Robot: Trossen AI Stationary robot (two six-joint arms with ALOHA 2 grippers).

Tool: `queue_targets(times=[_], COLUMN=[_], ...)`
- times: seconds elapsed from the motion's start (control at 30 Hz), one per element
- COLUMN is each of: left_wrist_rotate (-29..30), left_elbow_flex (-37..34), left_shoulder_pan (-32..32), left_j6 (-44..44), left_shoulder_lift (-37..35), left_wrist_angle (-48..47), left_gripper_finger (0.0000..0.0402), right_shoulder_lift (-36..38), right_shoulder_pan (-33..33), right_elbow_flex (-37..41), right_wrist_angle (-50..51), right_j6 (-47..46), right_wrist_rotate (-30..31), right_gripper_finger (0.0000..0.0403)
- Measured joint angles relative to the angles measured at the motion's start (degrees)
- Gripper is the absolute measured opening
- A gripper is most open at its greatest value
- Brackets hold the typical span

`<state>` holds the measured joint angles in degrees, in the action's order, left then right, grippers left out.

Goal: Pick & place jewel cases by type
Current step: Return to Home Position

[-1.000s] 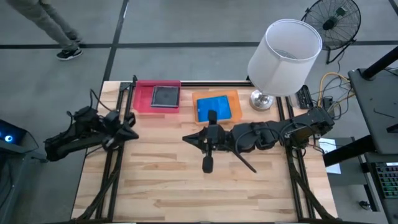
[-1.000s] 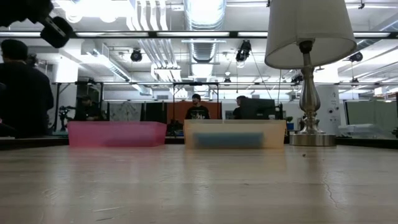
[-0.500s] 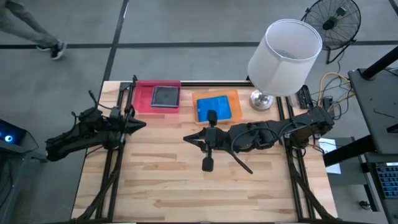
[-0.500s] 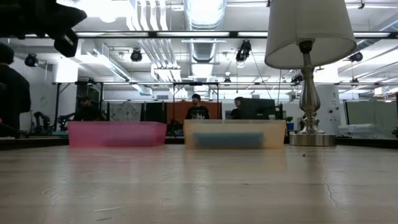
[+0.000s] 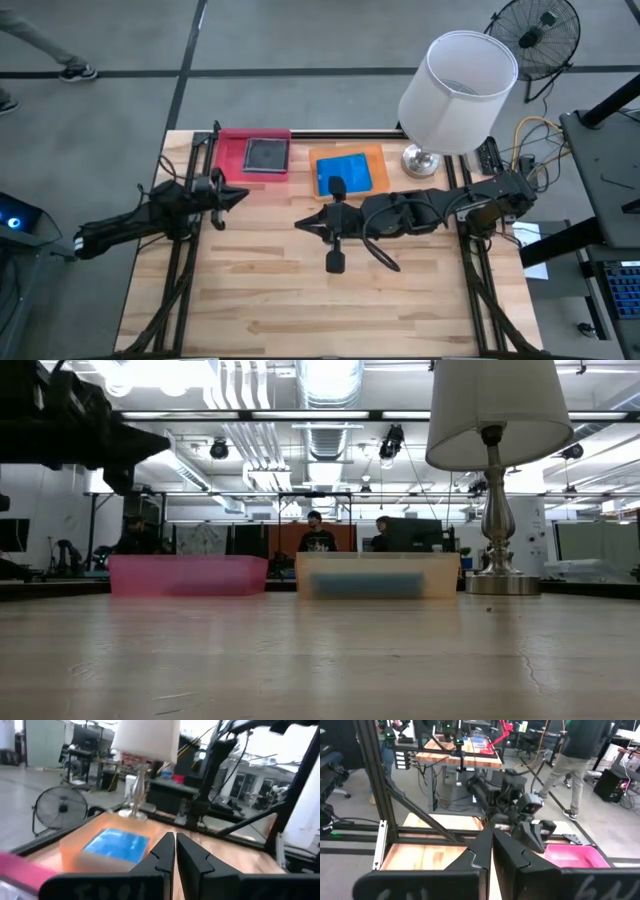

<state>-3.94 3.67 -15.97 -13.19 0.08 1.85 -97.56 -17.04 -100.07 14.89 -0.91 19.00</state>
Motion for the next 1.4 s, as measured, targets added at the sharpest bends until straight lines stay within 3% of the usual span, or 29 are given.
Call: queue_targets(times=[0.4, 0.6, 0.8, 1.13, 1.4], left_wrist_rotate=[0.43, 0.71, 2.93, 3.78, 6.28], left_elbow_flex=[-3.11, -3.13, -3.11, -3.17, -3.22], left_shoulder_pan=[0.58, 3.85, 7.98, 17.63, 27.70], left_j6=[-3.81, -4.27, -6.40, -7.48, -8.88], left_shoulder_lift=[0.02, 0.00, 0.04, 0.10, 0.11], left_wrist_angle=[-0.57, -0.54, -1.40, -1.76, -1.41], left_gripper_finger=[0.0000, 0.0000, 0.0000, 0.0000, 0.0000], right_shoulder_lift=[0.02, 2.71, 10.45, 23.52, 27.42], right_shoulder_pan=[0.81, 2.15, 2.64, 2.58, 2.27], right_elbow_flex=[0.43, 5.25, 15.96, 41.65, 49.79], right_wrist_angle=[-0.26, -0.32, -5.46, -31.01, -36.44], right_j6=[-5.36, -3.69, -2.07, -5.80, -4.80], right_wrist_rotate=[-0.03, -7.41, -7.48, -7.97, -9.71], right_gripper_finger=[0.0009, 0.0009, 0.0009, 0.0009, 0.0009])
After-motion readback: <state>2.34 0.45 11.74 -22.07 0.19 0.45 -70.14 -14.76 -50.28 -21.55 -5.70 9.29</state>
